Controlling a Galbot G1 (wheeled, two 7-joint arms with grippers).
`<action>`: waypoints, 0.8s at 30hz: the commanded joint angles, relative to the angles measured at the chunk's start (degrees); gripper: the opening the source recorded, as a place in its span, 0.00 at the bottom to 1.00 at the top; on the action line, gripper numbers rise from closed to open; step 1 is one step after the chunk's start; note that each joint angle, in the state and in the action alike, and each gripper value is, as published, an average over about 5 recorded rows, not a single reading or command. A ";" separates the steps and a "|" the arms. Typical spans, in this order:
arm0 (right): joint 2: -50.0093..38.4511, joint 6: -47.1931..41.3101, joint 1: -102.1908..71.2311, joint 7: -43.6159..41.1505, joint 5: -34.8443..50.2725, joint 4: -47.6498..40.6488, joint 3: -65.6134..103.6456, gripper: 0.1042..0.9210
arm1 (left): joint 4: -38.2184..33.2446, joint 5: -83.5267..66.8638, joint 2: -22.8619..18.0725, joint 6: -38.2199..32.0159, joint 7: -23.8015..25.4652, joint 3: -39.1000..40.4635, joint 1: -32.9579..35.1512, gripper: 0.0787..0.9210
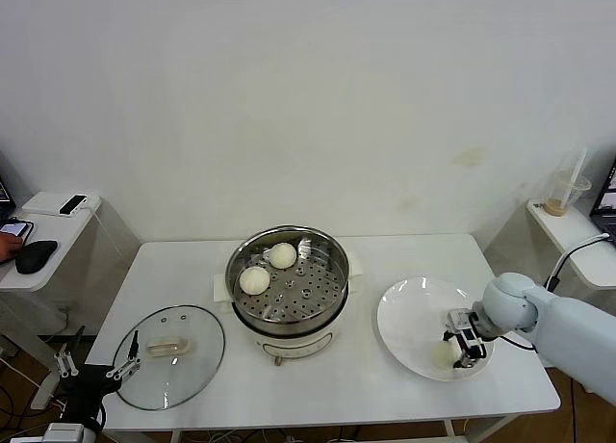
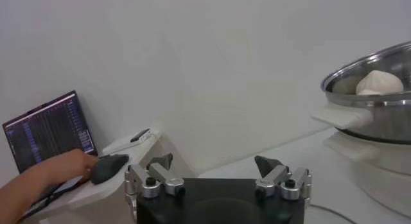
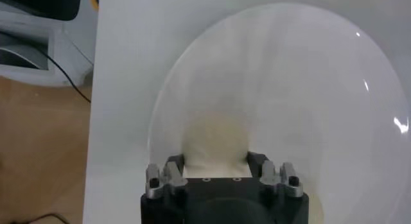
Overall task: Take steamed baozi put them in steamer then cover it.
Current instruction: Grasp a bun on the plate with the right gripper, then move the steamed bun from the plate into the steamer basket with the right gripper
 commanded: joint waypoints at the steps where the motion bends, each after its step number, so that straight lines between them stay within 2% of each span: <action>1: -0.10 -0.01 2.16 -0.93 0.42 -0.26 0.40 0.55 | -0.18 -0.08 0.06 -0.02 -0.01 0.03 0.05 0.88; 13: 0.26 0.54 21.80 -2.98 7.28 -0.84 -3.45 0.56 | -0.23 -0.29 0.55 -0.01 0.00 0.30 -0.36 0.88; 24: 12.48 -0.20 42.23 -2.38 14.51 -3.83 -14.54 0.56 | -0.44 -0.53 1.09 0.04 0.01 0.11 -0.38 0.88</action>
